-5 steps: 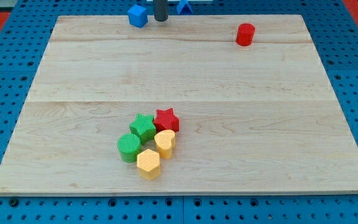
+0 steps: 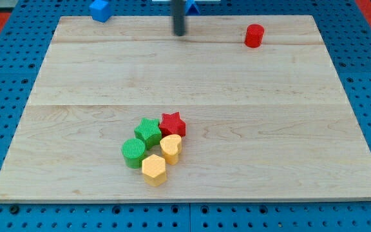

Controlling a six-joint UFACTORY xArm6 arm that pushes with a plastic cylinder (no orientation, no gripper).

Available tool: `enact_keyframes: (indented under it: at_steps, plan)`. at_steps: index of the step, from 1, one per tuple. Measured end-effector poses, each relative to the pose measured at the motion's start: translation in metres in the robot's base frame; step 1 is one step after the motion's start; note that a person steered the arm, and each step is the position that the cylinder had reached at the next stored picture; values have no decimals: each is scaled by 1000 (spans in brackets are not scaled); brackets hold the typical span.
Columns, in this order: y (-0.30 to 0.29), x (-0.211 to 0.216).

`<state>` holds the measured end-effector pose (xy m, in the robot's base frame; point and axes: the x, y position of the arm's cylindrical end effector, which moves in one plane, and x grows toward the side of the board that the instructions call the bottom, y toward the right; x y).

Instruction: Push the red circle into the red star

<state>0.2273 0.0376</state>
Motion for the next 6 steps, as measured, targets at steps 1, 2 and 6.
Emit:
enact_keyframes:
  at_steps: [1,2,6]
  plan:
    - [80,-20]
    - [132,16]
    - [-29,123]
